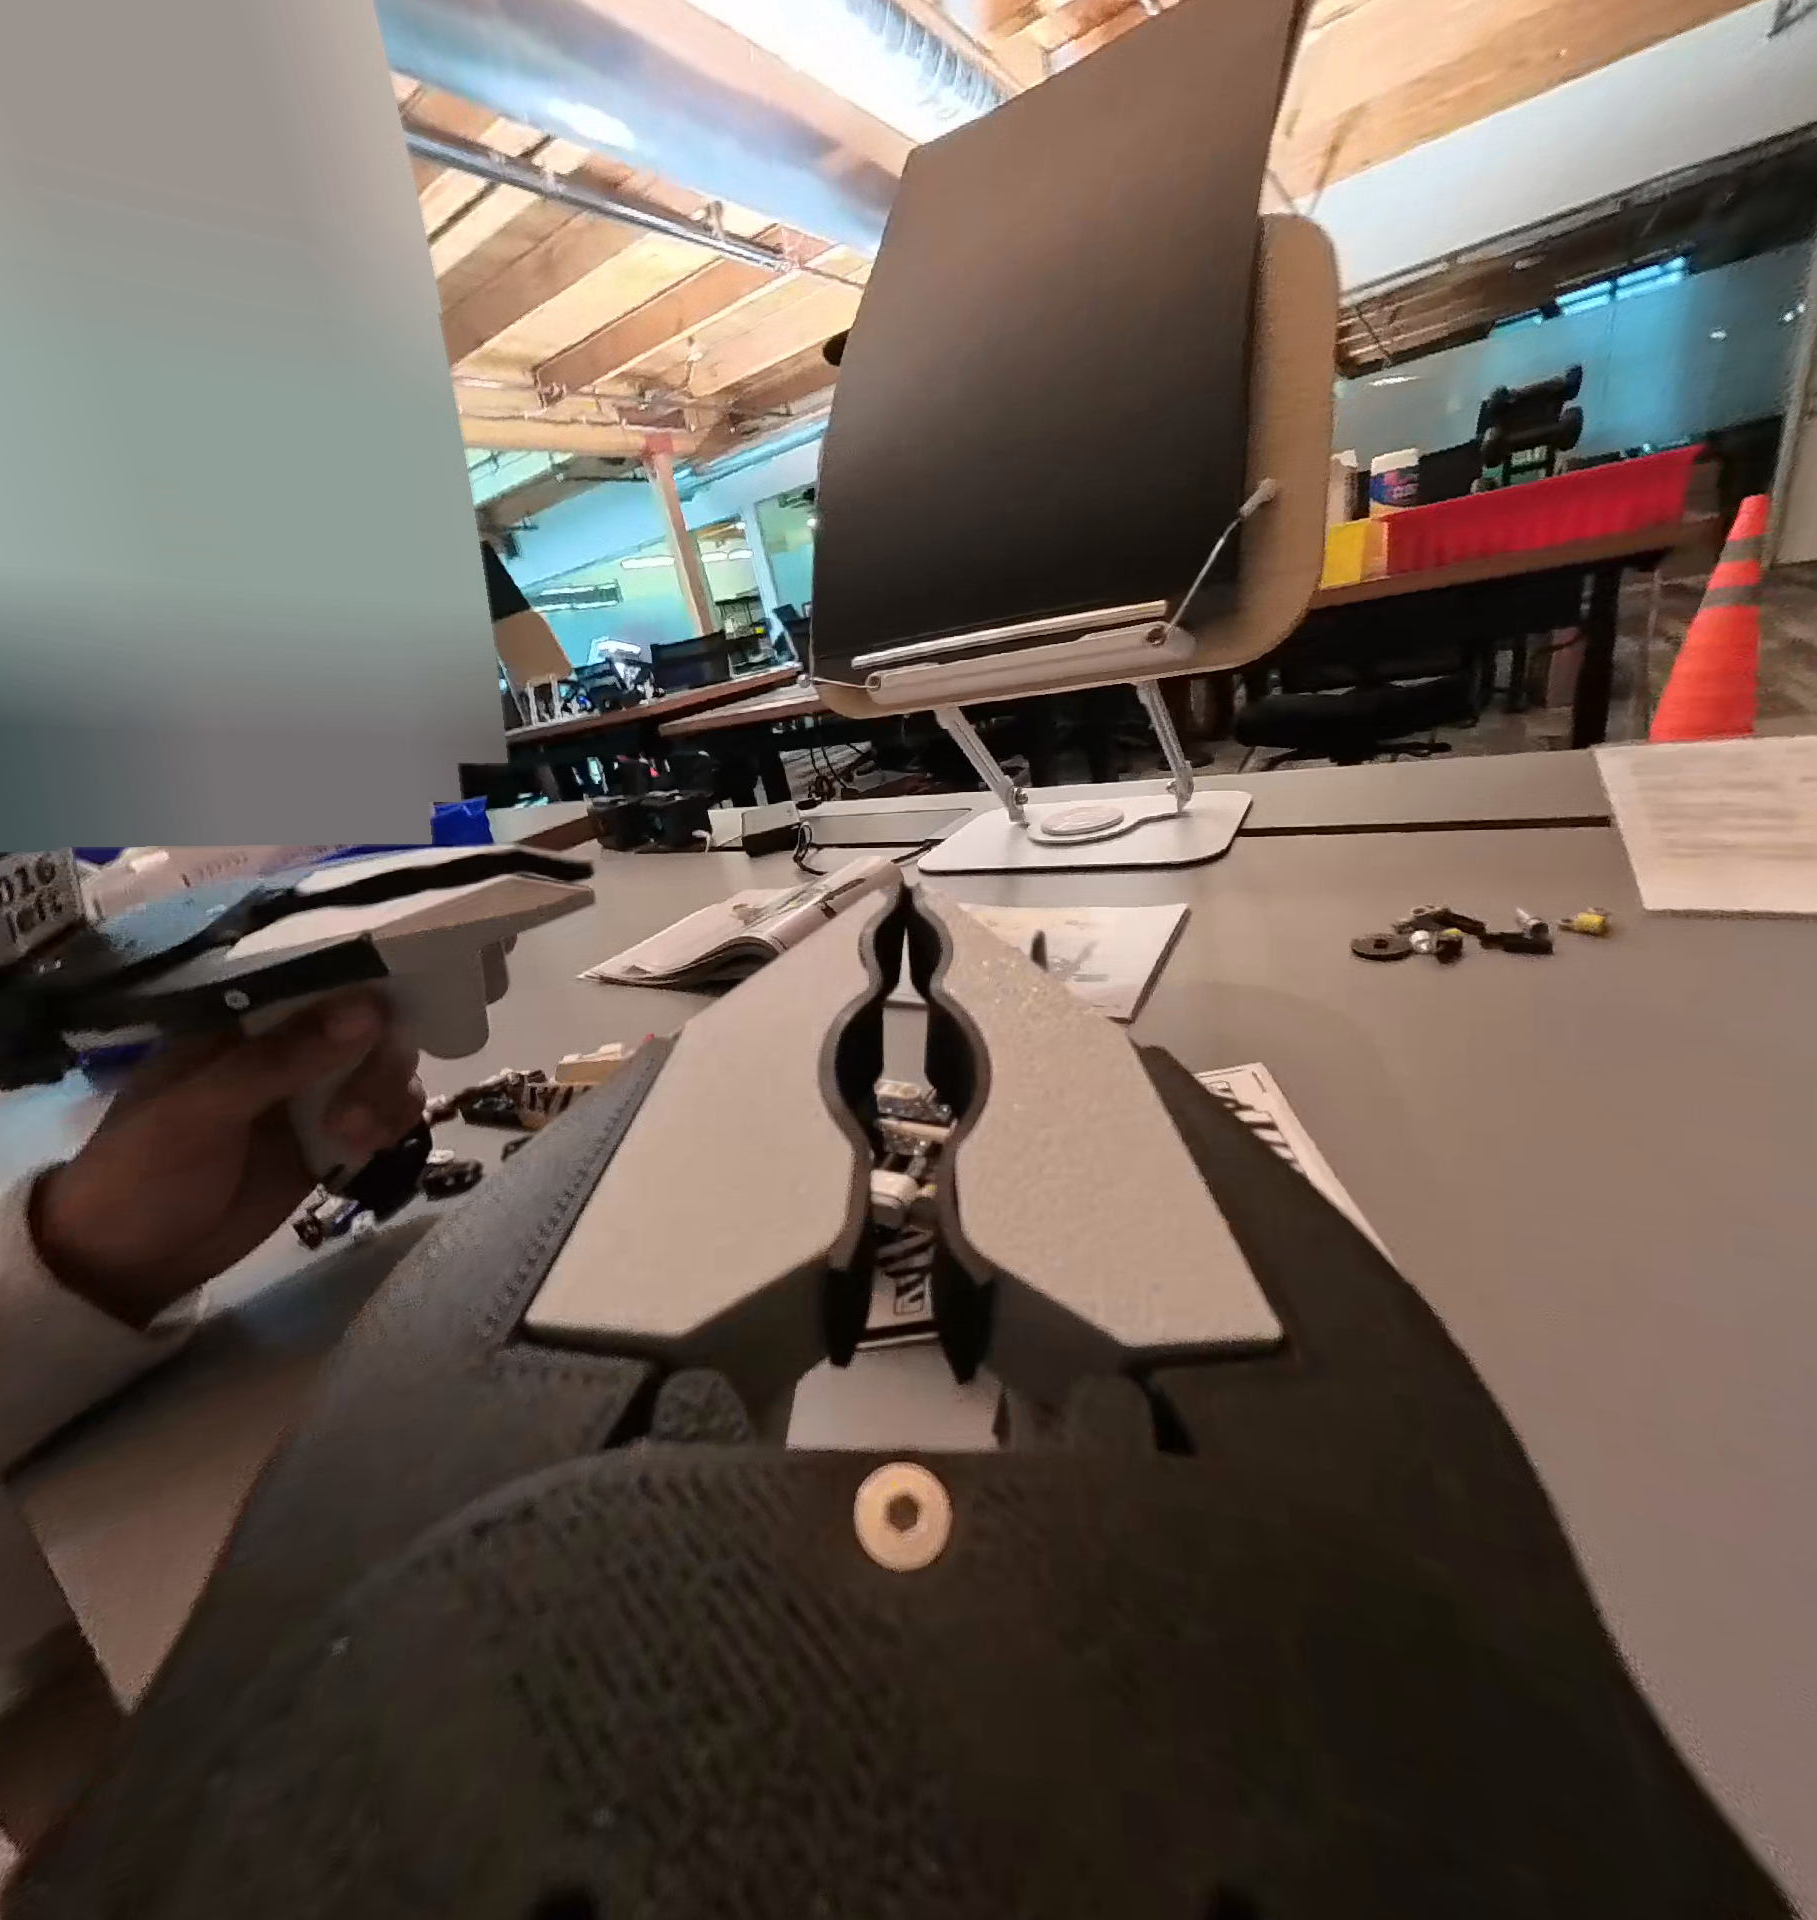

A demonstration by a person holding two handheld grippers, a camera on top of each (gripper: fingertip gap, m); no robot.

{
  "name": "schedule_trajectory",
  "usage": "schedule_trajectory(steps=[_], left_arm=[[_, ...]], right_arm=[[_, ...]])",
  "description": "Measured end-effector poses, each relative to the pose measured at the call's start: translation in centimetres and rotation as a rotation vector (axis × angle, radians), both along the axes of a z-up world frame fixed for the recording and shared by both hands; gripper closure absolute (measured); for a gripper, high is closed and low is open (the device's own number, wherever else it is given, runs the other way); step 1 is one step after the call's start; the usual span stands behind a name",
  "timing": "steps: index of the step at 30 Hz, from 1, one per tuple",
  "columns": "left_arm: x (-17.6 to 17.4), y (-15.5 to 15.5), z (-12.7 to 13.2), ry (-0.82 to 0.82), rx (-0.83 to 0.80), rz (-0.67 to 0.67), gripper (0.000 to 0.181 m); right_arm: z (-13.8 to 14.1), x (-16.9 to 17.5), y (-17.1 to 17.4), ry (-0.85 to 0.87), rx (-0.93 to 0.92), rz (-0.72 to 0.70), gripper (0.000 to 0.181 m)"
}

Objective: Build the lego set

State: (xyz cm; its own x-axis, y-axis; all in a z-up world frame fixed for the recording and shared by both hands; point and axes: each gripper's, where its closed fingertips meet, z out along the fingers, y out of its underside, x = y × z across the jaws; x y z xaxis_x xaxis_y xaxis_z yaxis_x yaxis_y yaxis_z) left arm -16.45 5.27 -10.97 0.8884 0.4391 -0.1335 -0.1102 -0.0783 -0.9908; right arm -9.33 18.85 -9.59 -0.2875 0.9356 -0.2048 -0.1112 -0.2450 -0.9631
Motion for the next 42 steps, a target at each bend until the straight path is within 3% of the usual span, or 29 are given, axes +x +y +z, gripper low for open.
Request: schedule_trajectory(steps=[4, 9, 14, 22, 28, 34, 38, 42], left_arm=[[-0.9, -0.9, 0.8, -0.003, 0.06, 0.059, 0.181], [-1.4, -1.6, 1.2, 0.024, 0.098, 0.108, 0.181], [-1.7, -2.2, 1.4, 0.021, 0.109, 0.137, 0.181], [-2.1, -3.0, 2.2, -0.139, 0.232, 0.13, 0.181], [-1.2, -4.1, 3.7, 0.072, 0.333, 0.132, 0.181], [-1.5, -4.3, 3.9, -0.075, 0.432, 0.1, 0.181], [-2.1, -4.0, 2.8, -0.206, 0.382, 0.113, 0.181], [-2.4, -4.0, 2.7, -0.186, 0.364, 0.153, 0.181]], right_arm=[[-1.8, -0.7, -0.3, -0.119, 0.062, 0.0, 0.181], [-1.7, -0.6, -0.7, -0.099, 0.157, -0.039, 0.181], [-2.2, -0.7, -2.3, -0.113, 0.234, 0.012, 0.181], [-3.2, -1.1, -3.6, -0.145, 0.366, 0.011, 0.181], [-3.6, -1.0, -5.5, -0.132, 0.426, 0.101, 0.181], [-4.1, -0.8, -6.5, -0.136, 0.479, 0.15, 0.181], [-3.9, -0.5, -6.8, -0.123, 0.464, 0.187, 0.181], [-3.7, -0.5, -6.5, -0.124, 0.422, 0.195, 0.181]])
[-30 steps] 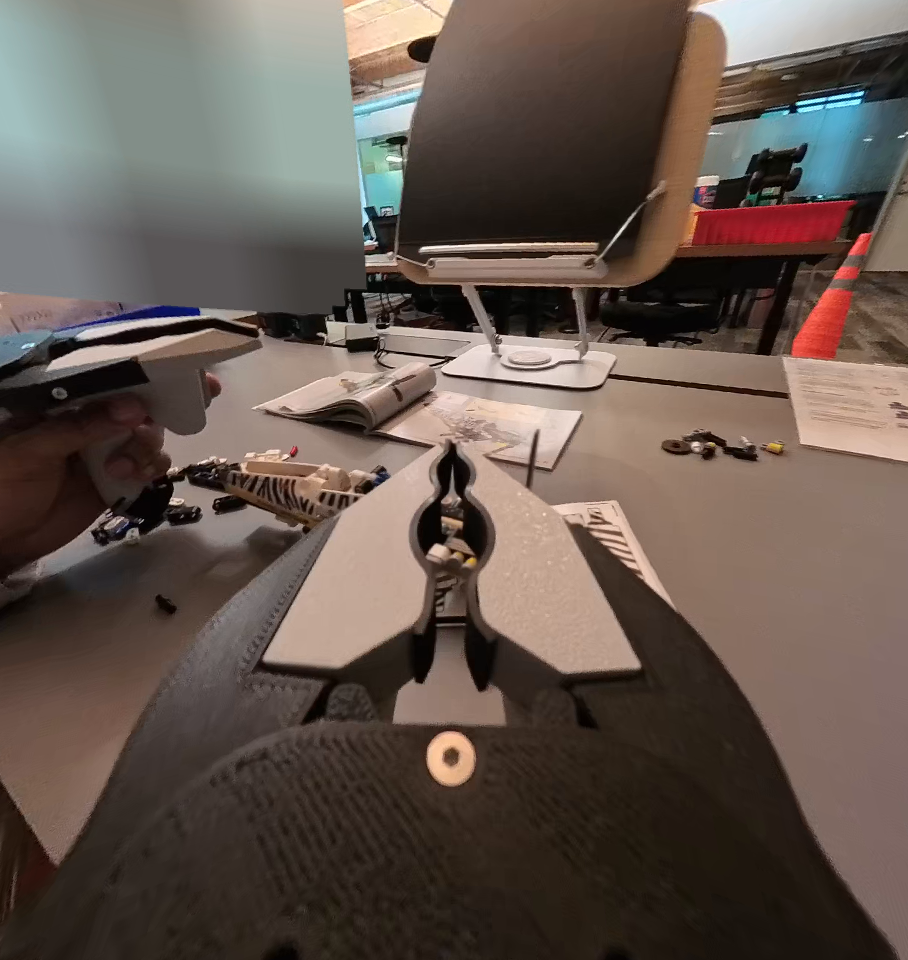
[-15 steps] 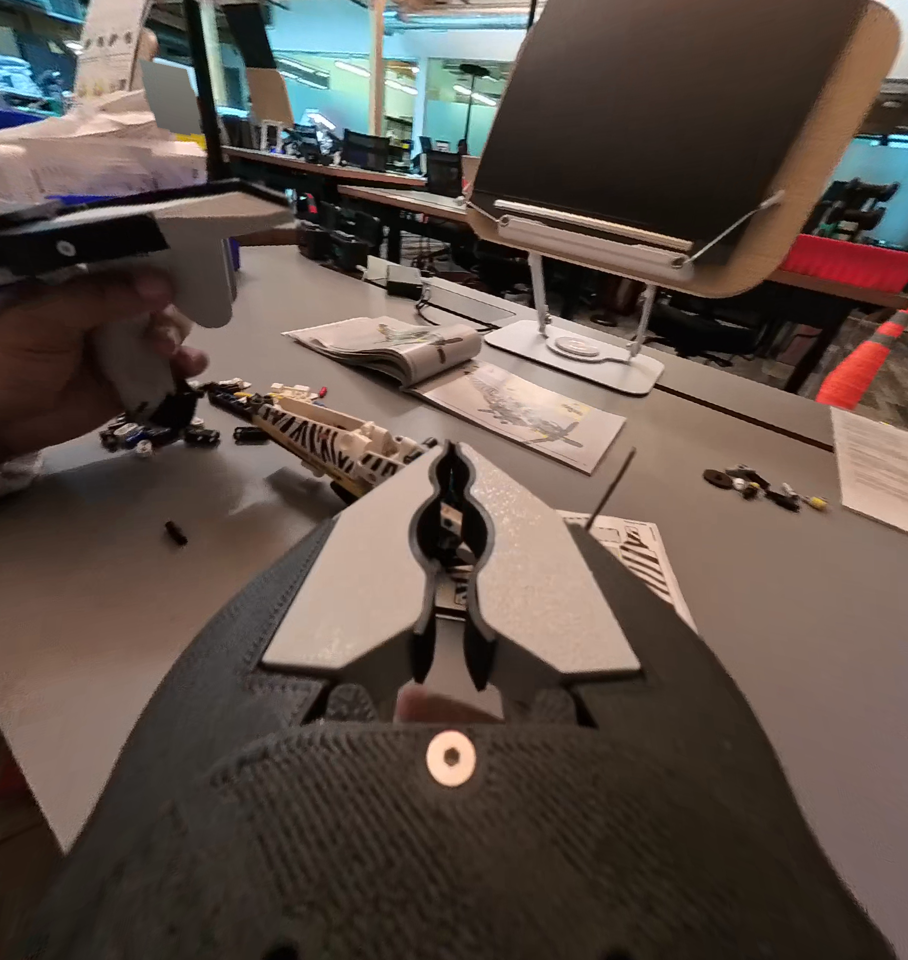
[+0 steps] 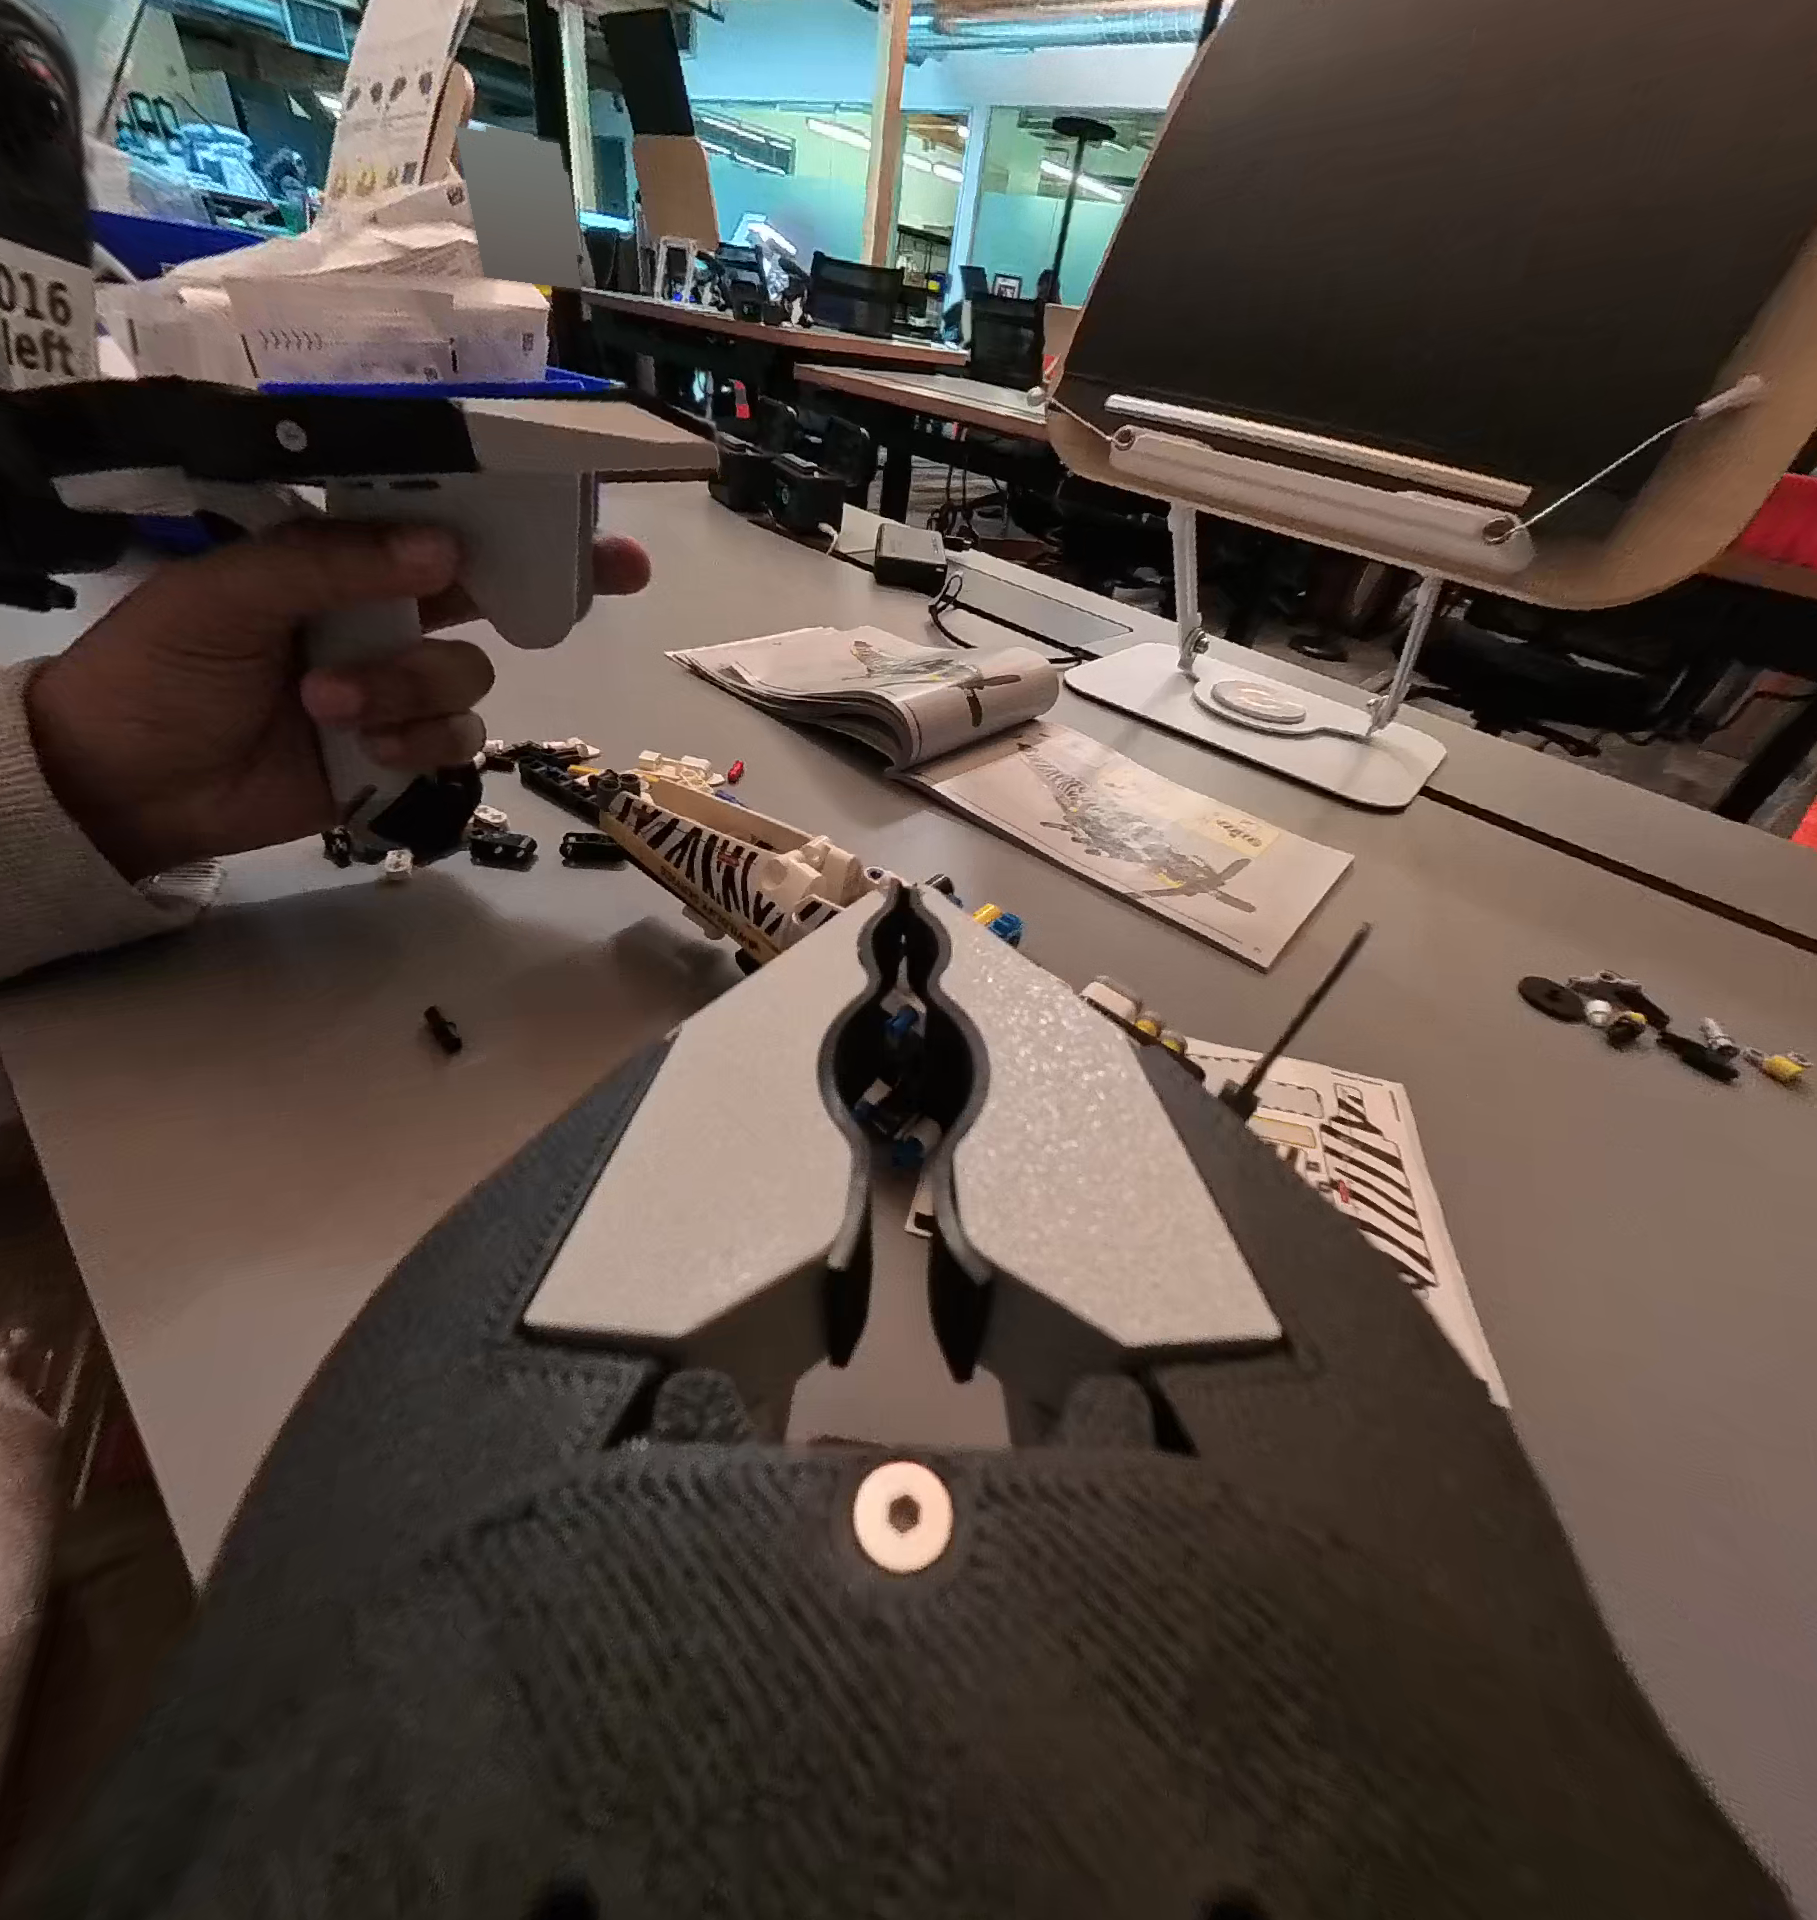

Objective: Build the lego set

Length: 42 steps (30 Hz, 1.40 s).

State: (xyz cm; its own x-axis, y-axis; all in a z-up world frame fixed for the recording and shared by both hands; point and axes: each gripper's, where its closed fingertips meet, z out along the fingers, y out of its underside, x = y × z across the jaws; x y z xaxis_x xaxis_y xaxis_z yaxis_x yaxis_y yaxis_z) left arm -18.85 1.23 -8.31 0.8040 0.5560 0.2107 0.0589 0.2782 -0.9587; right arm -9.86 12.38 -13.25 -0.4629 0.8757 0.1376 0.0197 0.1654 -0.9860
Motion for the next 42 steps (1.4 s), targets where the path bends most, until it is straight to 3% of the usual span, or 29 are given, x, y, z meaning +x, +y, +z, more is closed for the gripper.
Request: schedule_trajectory(steps=[8, 28, 33, 36, 39, 42], left_arm=[[0.6, 0.8, -0.3, 0.066, -0.065, 0.006, 0.181], [0.2, 0.5, -0.5, -0.005, -0.02, -0.022, 0.181], [0.4, 0.8, -0.7, -0.056, 0.009, -0.105, 0.181], [0.5, 1.5, 0.8, -0.098, 0.008, -0.178, 0.181], [-1.9, 3.6, 1.5, -0.135, -0.189, -0.168, 0.181], [-5.8, 7.2, 0.8, -0.121, -0.447, -0.196, 0.161]], right_arm=[[0.0, 0.0, 0.0, -0.01, -0.012, 0.011, 0.181], [-0.1, -0.1, -0.1, -0.017, -0.009, 0.011, 0.178], [0.0, -0.1, 0.1, -0.018, -0.019, 0.007, 0.179], [0.1, -0.1, 0.3, -0.019, -0.037, 0.007, 0.179], [0.3, 0.0, 0.4, -0.004, -0.05, 0.007, 0.178], [0.4, 0.1, 0.4, 0.001, -0.052, 0.009, 0.178]])
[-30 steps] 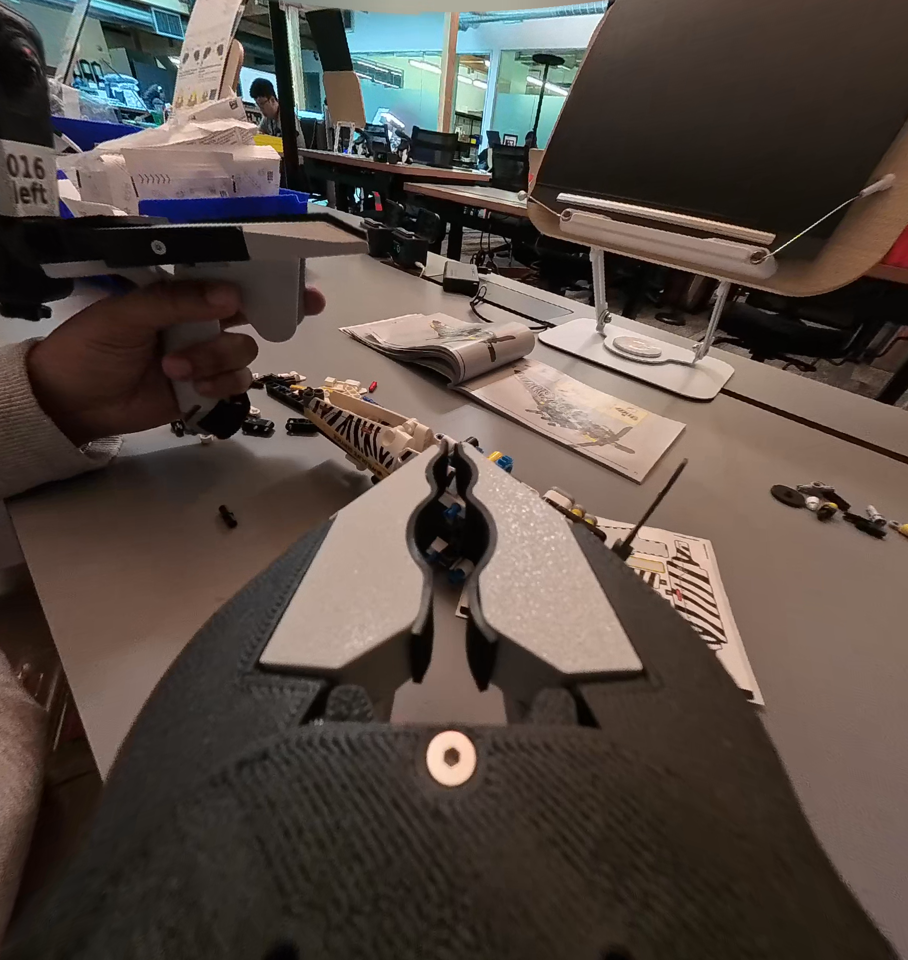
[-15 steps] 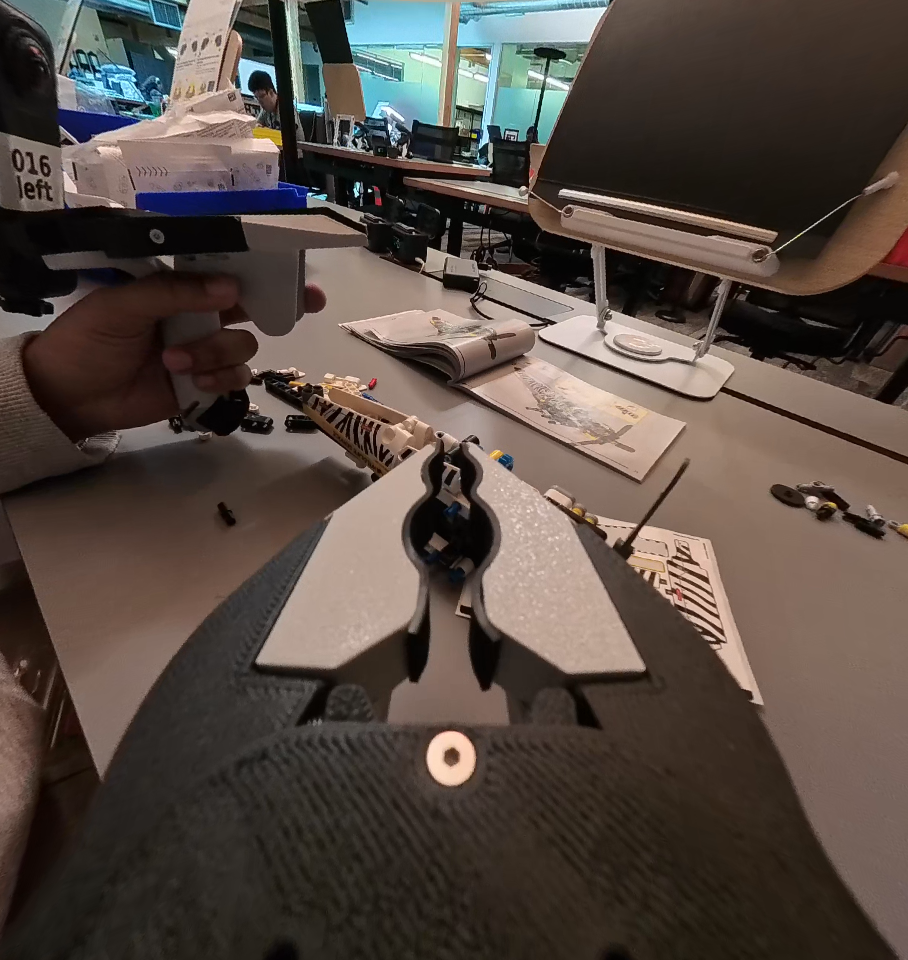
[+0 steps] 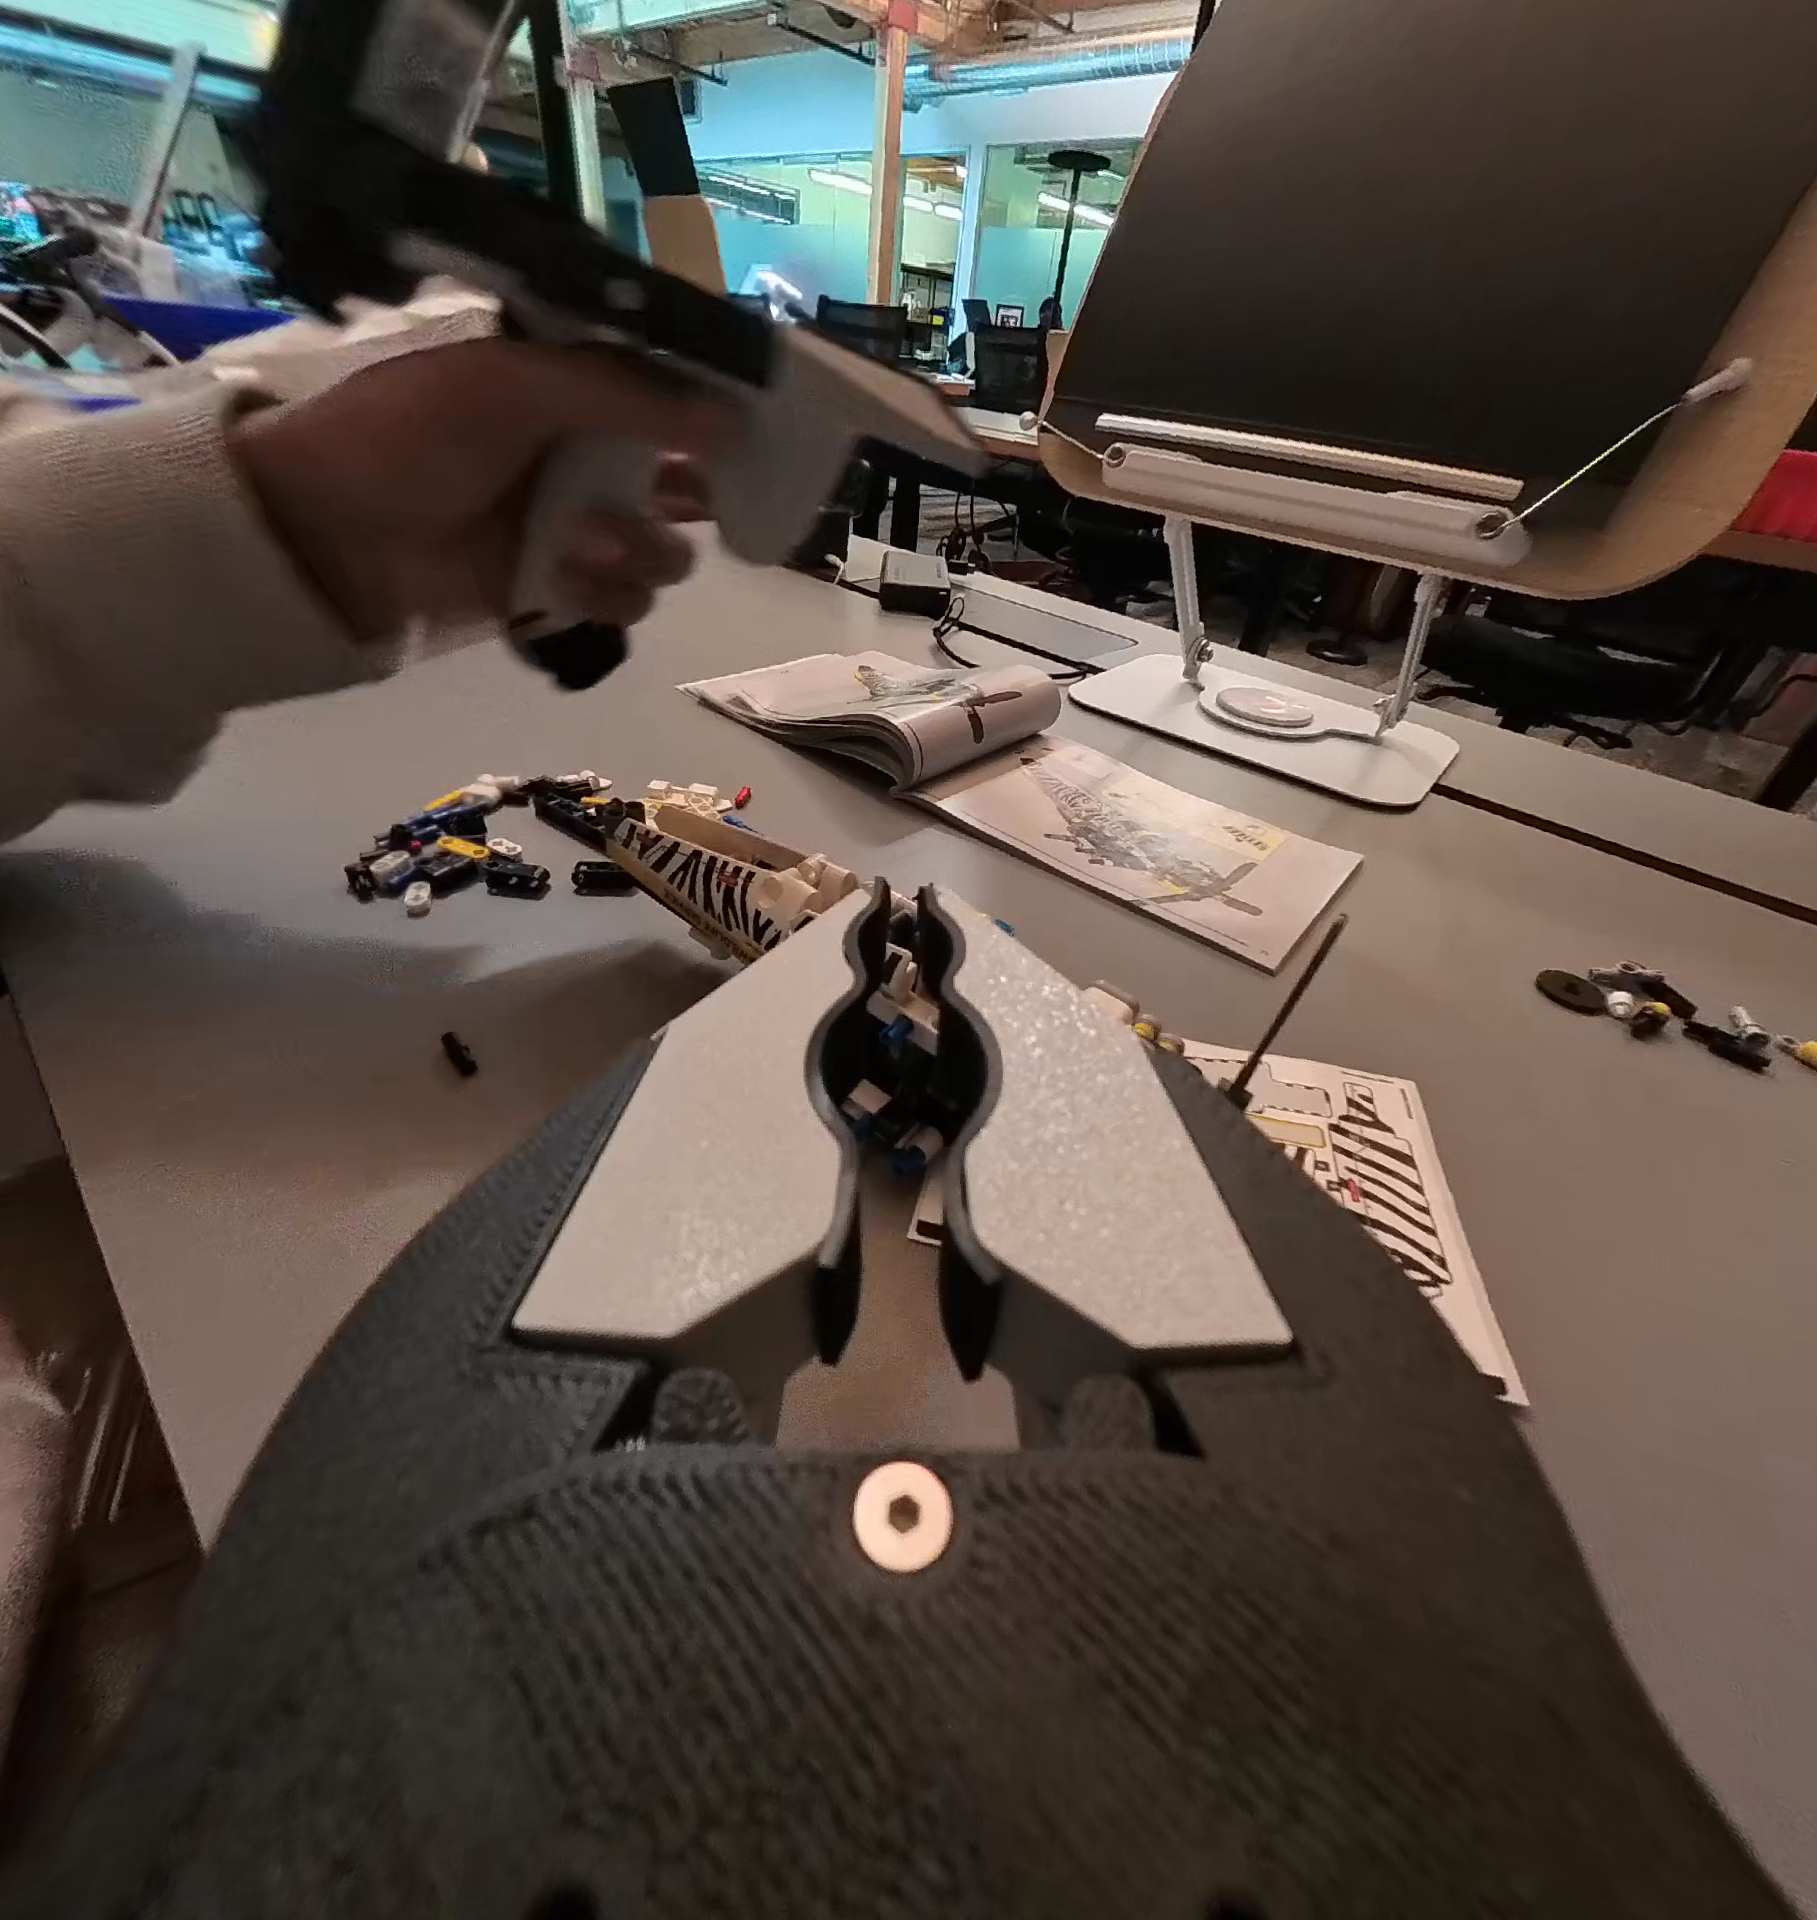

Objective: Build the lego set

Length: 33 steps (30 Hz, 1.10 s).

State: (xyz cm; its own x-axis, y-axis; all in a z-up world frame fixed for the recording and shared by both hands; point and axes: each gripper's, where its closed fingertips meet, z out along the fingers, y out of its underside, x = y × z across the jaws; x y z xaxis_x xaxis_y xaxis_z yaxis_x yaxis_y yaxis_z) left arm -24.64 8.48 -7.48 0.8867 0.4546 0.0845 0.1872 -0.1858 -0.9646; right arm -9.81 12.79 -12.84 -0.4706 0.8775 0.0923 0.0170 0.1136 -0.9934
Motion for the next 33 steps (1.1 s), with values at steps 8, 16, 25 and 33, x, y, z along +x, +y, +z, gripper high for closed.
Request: schedule_trajectory(steps=[8, 16, 25, 33], left_arm=[[-7.1, 9.2, -10.9, -0.237, -0.512, -0.104, 0.11], [-6.8, 9.6, -15.9, -0.218, -0.691, -0.107, 0.082], [-7.4, 9.2, -15.4, -0.277, -0.633, -0.103, 0.136], [-7.2, 9.3, -14.7, -0.393, -0.507, -0.13, 0.131]], right_arm=[[0.3, 0.3, -0.1, 0.03, 0.011, -0.004, 0.178], [1.4, 1.3, 0.2, 0.131, -0.009, -0.01, 0.181], [1.2, 1.0, 0.1, 0.108, -0.005, -0.01, 0.18], [1.0, 0.9, 0.1, 0.094, 0.002, -0.01, 0.179]])
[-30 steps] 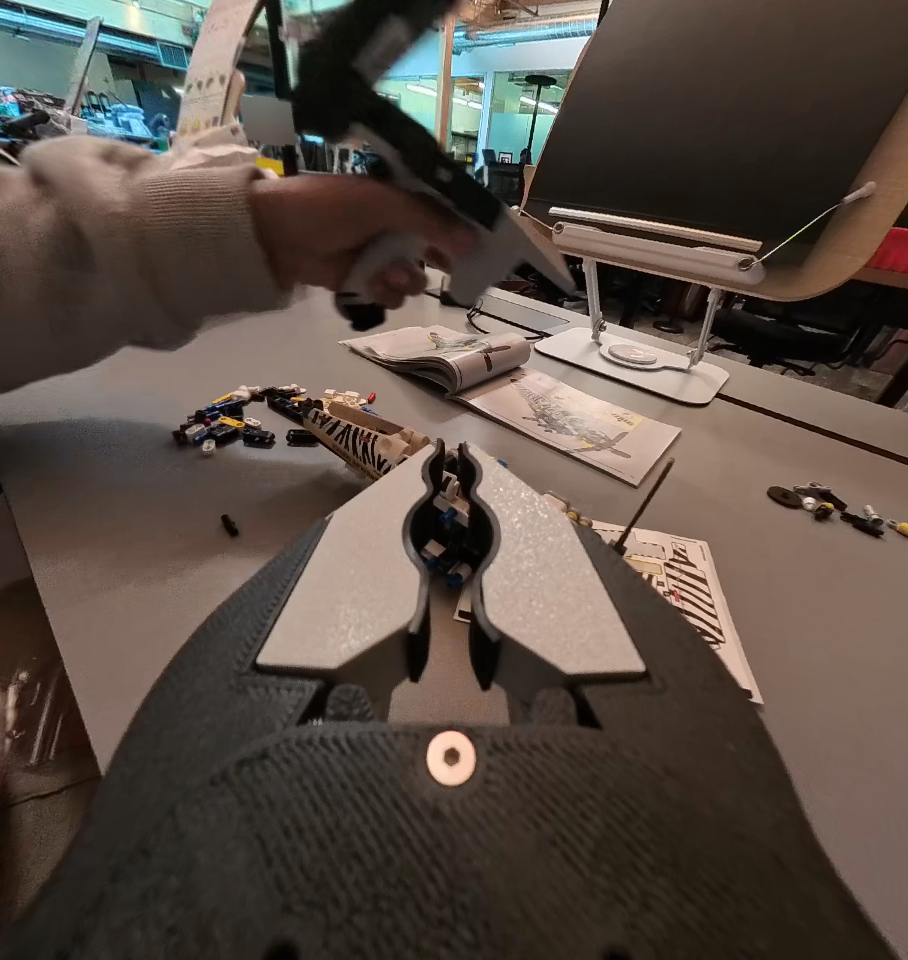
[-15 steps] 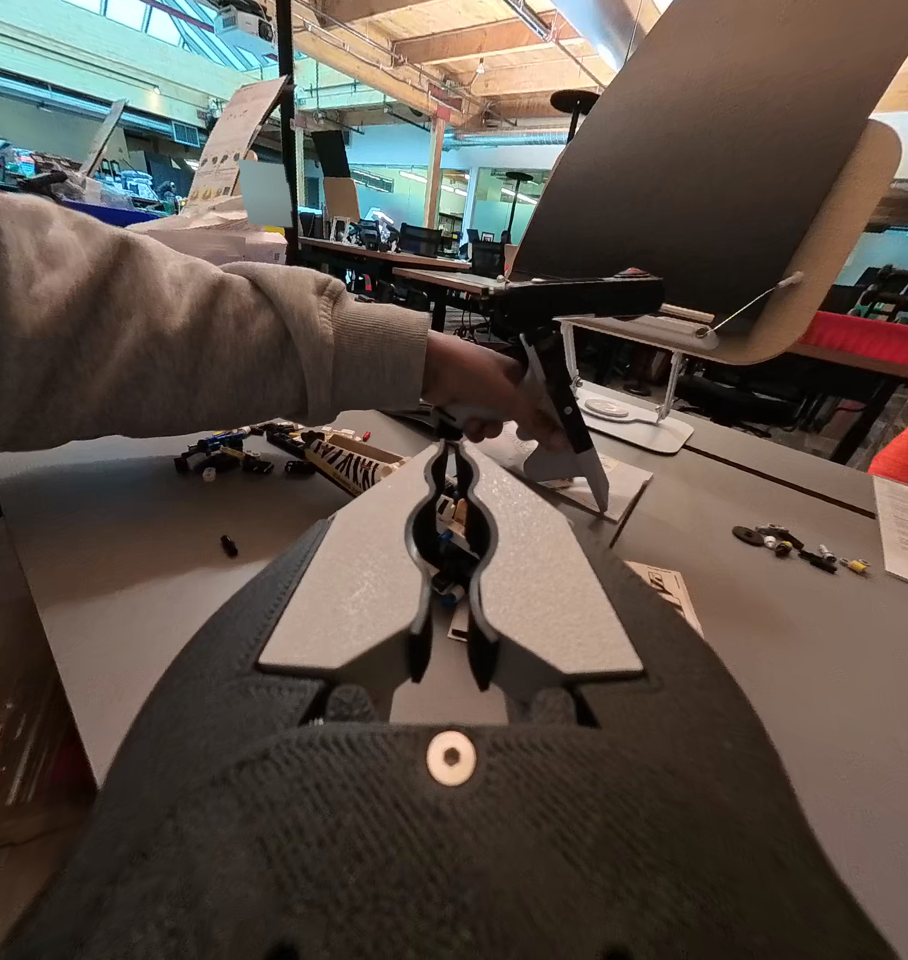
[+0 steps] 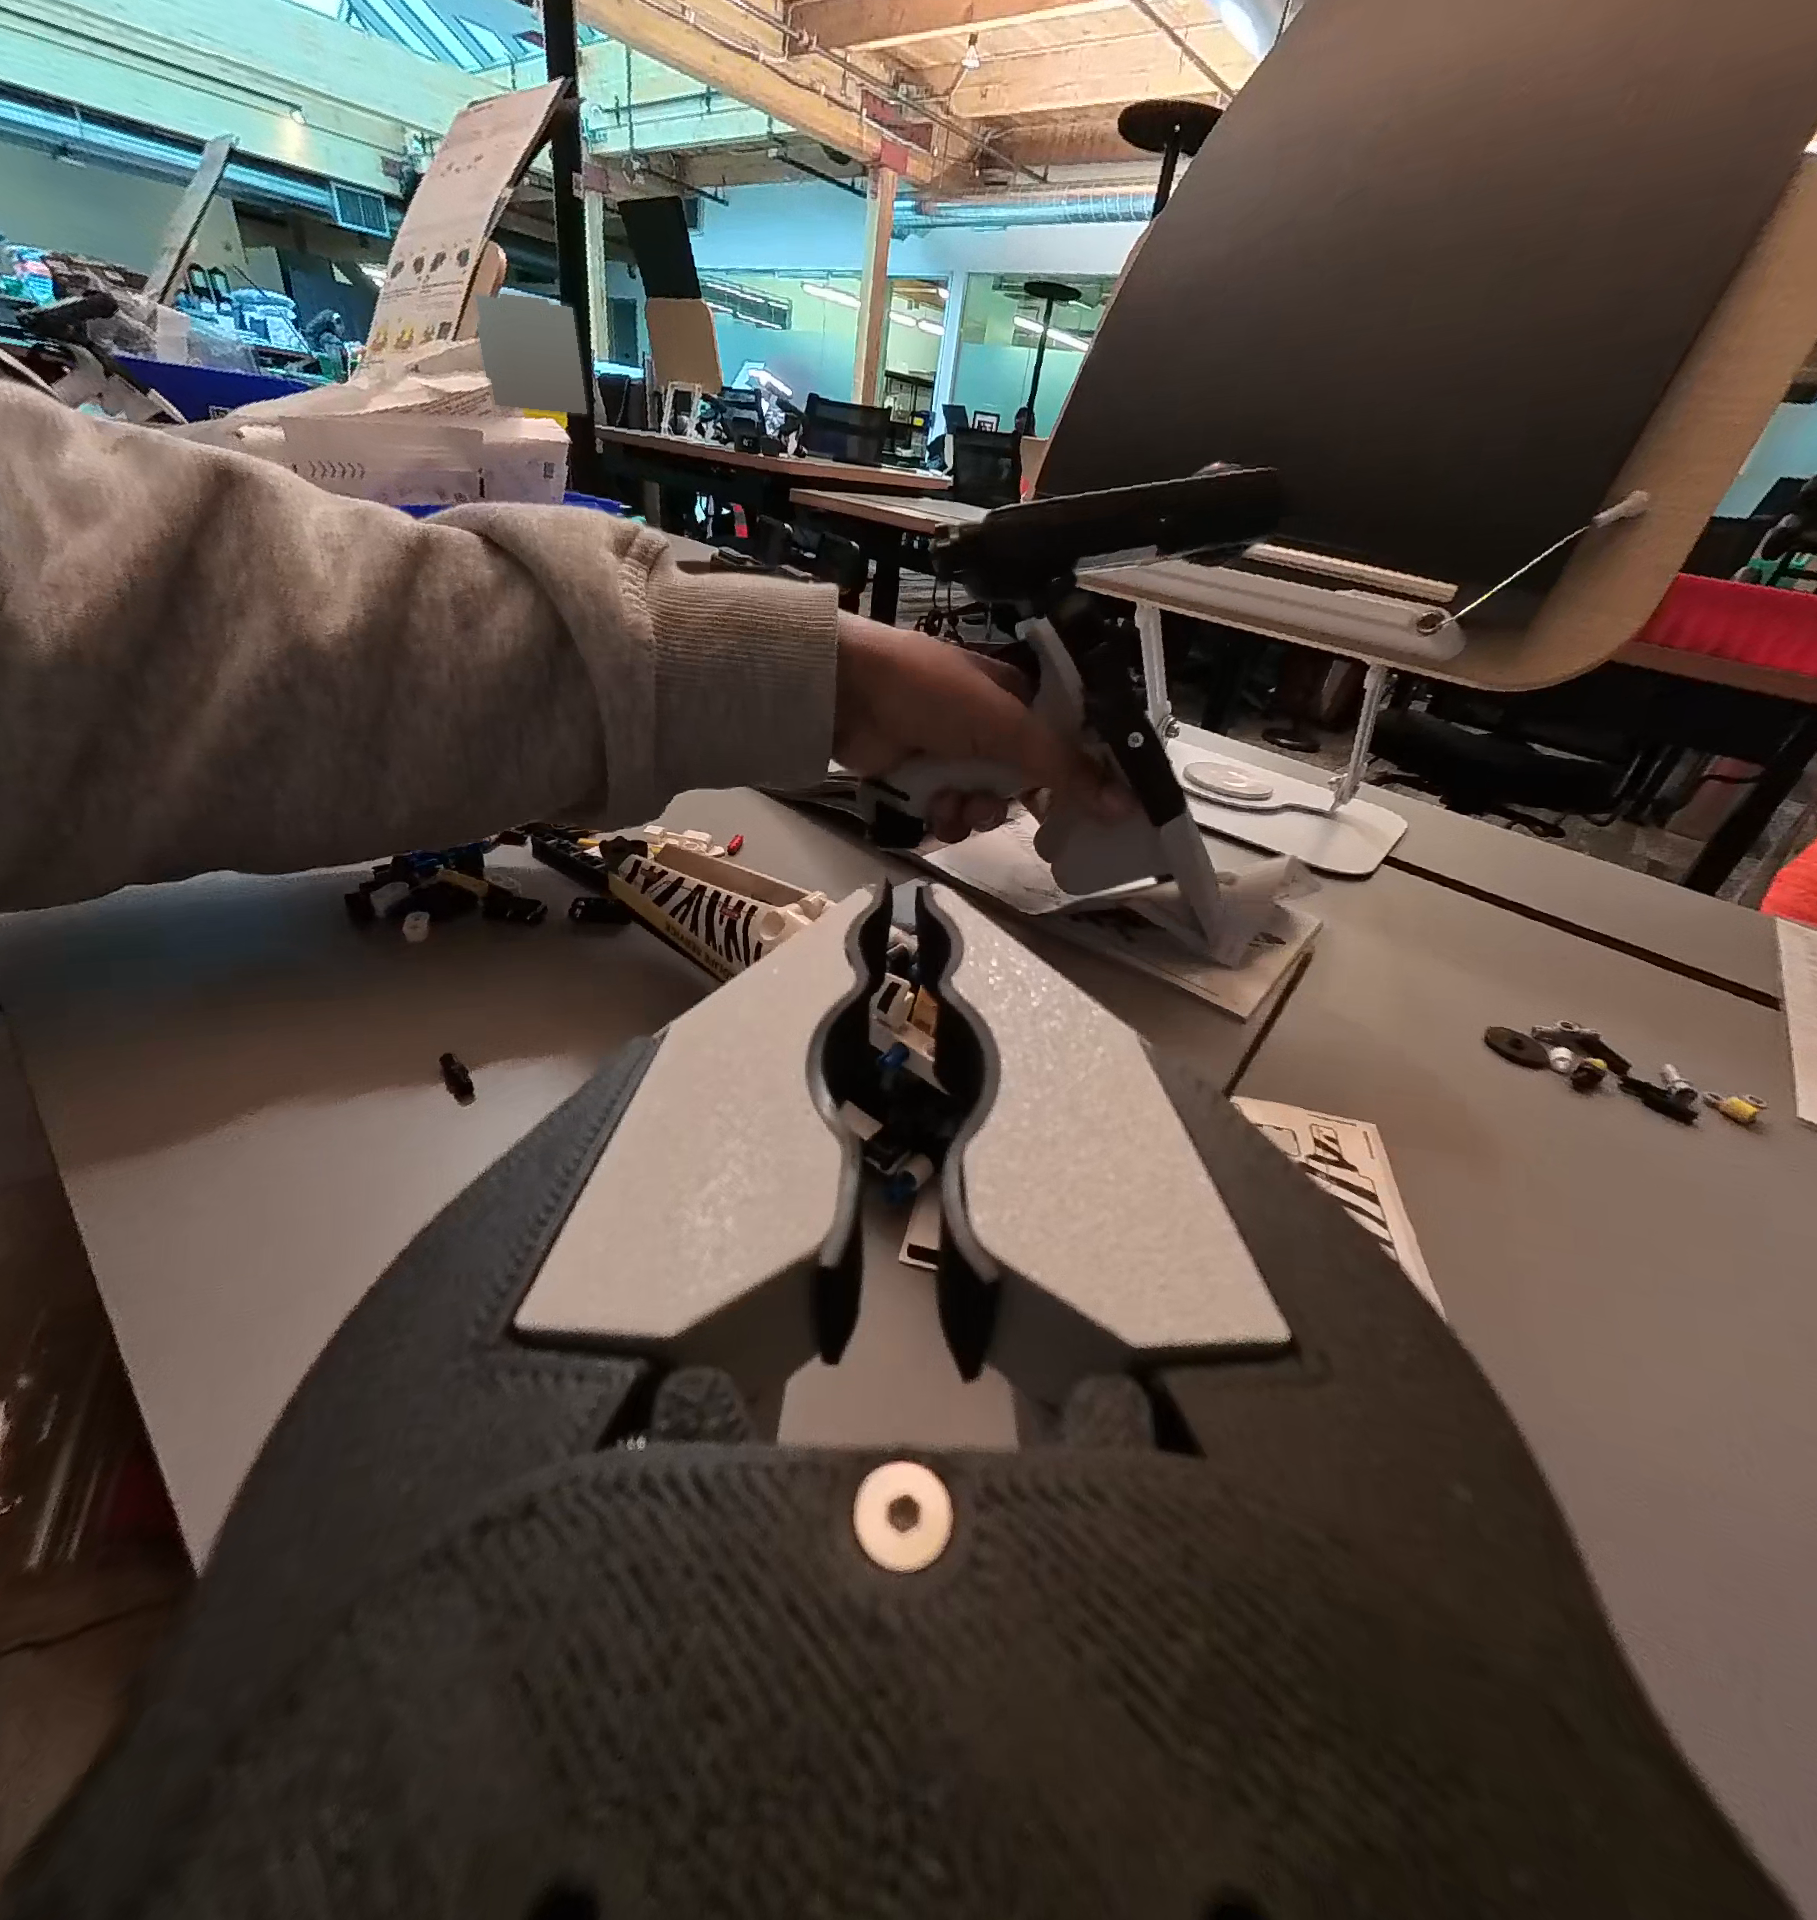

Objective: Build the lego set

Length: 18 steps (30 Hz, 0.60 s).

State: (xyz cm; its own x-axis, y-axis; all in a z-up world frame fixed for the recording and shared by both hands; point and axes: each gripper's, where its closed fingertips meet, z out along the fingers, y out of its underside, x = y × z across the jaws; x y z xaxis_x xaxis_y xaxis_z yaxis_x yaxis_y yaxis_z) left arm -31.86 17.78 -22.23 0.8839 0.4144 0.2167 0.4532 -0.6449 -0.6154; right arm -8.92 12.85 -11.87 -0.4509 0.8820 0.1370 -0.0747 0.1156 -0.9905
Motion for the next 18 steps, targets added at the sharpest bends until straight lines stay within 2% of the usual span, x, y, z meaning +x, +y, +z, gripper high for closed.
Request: schedule_trajectory(steps=[5, 7, 9, 14, 18], left_arm=[[-0.1, -0.3, 0.9, -0.04, 0.068, 0.004, 0.164], [-0.5, -1.0, 2.3, -0.034, 0.137, 0.017, 0.175], [-1.1, -2.6, 4.5, -0.024, 0.234, 0.064, 0.176], [-2.9, -10.9, 9.3, -0.009, 0.506, 0.236, 0.176], [-3.4, -18.1, 8.1, -0.036, 0.525, 0.372, 0.169]], right_arm=[[0.0, 0.0, 0.0, -0.002, -0.002, 0.0, 0.18], [0.0, 0.0, 0.1, -0.001, -0.006, 0.001, 0.179], [0.1, 0.1, 0.1, 0.005, -0.009, 0.001, 0.18], [0.2, 0.1, 0.0, 0.009, -0.008, 0.004, 0.18], [0.1, 0.1, 0.0, 0.003, -0.006, 0.004, 0.179]])
